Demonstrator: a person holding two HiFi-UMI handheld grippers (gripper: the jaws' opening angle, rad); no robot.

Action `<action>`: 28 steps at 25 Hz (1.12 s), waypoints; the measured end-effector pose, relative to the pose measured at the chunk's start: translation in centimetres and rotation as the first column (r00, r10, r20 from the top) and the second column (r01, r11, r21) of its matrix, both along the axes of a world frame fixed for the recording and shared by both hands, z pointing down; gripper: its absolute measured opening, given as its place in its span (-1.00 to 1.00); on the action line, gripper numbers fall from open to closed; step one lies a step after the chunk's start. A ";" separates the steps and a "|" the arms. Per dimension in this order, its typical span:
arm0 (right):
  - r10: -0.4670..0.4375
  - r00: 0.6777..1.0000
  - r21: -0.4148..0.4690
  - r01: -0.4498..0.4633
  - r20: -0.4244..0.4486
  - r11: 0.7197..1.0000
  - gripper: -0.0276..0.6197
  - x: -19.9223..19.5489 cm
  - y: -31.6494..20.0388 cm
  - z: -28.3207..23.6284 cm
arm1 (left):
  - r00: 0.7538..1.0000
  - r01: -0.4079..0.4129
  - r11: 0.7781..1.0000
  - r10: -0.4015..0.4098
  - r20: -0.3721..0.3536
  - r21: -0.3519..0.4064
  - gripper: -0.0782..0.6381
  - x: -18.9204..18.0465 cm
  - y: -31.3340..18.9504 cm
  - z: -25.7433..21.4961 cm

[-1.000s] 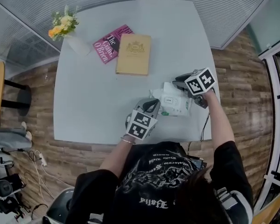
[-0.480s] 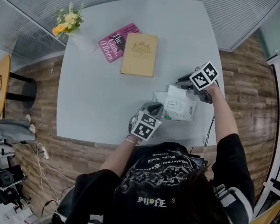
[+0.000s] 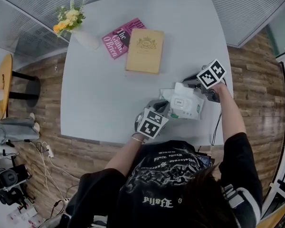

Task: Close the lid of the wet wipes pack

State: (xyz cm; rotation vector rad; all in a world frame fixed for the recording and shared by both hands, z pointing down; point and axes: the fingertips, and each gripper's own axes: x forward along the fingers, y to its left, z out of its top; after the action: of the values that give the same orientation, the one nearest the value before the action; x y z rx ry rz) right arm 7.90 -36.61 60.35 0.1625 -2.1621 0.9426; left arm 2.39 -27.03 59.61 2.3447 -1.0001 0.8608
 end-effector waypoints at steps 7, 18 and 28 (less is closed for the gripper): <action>0.061 0.996 0.032 -0.063 0.072 0.997 -0.84 0.2 -0.2 -2.2 | 0.999 0.030 0.999 -0.030 0.014 -0.013 -0.76 -0.2 0.0 0.2; 0.070 0.989 0.080 -0.081 0.130 0.994 -0.87 -0.1 2.0 -5.0 | 0.997 0.074 0.997 -0.074 0.011 -0.027 -0.76 -0.4 0.1 0.2; 0.095 0.980 0.122 -0.118 0.174 0.986 -0.87 -1.0 4.3 -6.6 | 0.989 0.107 0.991 -0.114 -0.099 -0.077 -0.76 -0.5 0.1 0.3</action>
State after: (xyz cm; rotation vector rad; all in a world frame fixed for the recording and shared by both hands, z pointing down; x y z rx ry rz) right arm 6.95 -32.36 53.71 0.2748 -2.3929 0.9006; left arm 1.89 -26.89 59.91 2.2271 -1.0285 0.7137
